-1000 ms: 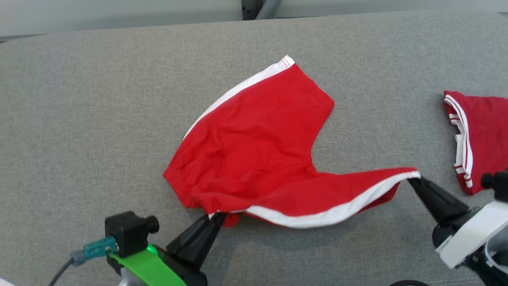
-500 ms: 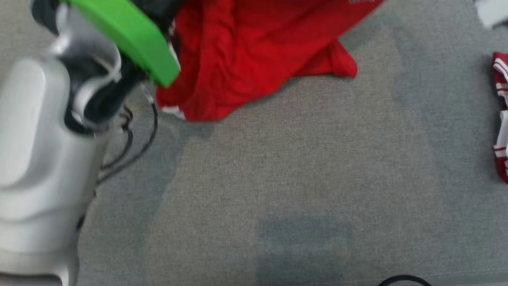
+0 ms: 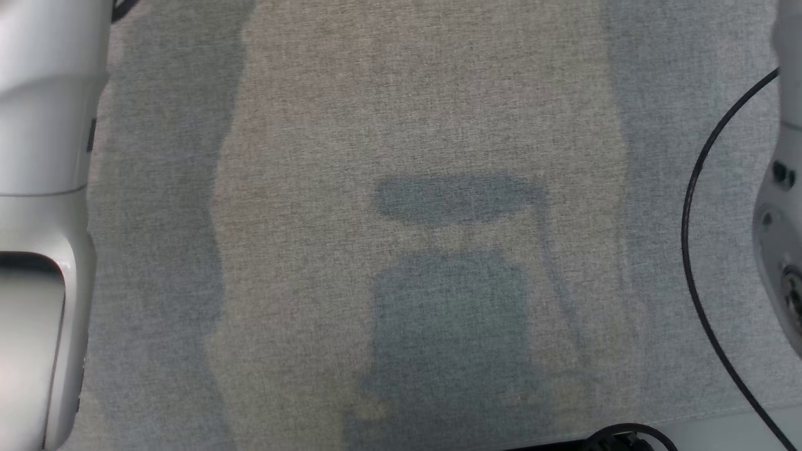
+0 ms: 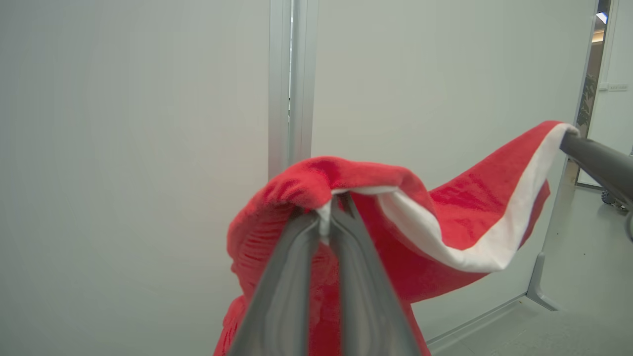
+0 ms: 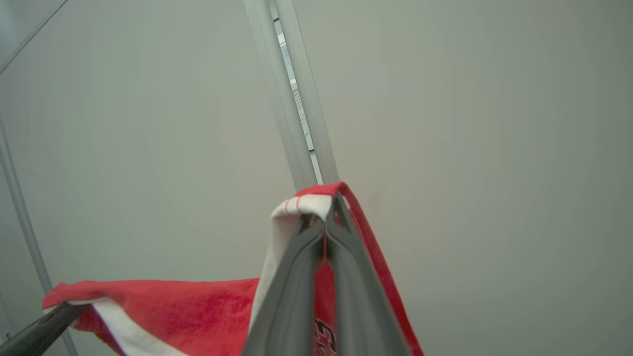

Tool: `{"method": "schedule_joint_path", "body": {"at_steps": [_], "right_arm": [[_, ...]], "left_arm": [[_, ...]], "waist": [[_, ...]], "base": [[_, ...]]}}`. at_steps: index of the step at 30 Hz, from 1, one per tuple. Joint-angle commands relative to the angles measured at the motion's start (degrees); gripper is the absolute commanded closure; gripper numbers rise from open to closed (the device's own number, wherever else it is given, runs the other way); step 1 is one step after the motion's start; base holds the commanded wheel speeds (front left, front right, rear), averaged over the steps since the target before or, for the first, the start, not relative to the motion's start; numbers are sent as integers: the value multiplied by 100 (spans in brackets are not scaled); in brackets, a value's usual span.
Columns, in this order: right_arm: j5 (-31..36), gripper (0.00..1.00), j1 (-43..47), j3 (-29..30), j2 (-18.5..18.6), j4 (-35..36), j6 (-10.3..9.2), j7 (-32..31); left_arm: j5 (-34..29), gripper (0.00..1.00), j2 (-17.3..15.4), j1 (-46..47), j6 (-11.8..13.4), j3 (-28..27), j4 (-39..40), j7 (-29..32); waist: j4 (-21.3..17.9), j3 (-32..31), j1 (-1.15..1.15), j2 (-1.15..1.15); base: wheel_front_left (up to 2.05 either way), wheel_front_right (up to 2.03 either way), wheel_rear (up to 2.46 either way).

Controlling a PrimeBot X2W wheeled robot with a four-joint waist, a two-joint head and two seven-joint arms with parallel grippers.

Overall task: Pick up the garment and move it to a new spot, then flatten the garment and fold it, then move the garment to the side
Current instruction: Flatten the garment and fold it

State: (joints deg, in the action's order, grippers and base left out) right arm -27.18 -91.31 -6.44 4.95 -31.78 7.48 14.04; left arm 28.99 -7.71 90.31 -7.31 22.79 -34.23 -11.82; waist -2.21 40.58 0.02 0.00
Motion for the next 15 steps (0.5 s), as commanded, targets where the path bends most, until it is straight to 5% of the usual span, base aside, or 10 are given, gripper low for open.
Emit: {"method": "schedule_joint_path", "body": {"at_steps": [1, 7, 15], "right_arm": [[9, 100, 280, -182, -2, -114, 0, 55], [-383, 100, 1512, -1101, 190, -17, 0, 118], [-819, 100, 3904, -1803, 1283, 1563, 0, 119]], "left_arm": [[12, 100, -40, -164, -19, 96, -219, -131], [283, 100, -276, -1292, -21, 606, -669, -341], [520, 100, -537, -3507, -19, 433, 845, -339]], "waist": [[-224, 167, -2, 0], [-309, 9, -2, 0], [-206, -454, -2, 0]], "base": [[0, 0, 0], [0, 0, 0], [0, 0, 0]]}}
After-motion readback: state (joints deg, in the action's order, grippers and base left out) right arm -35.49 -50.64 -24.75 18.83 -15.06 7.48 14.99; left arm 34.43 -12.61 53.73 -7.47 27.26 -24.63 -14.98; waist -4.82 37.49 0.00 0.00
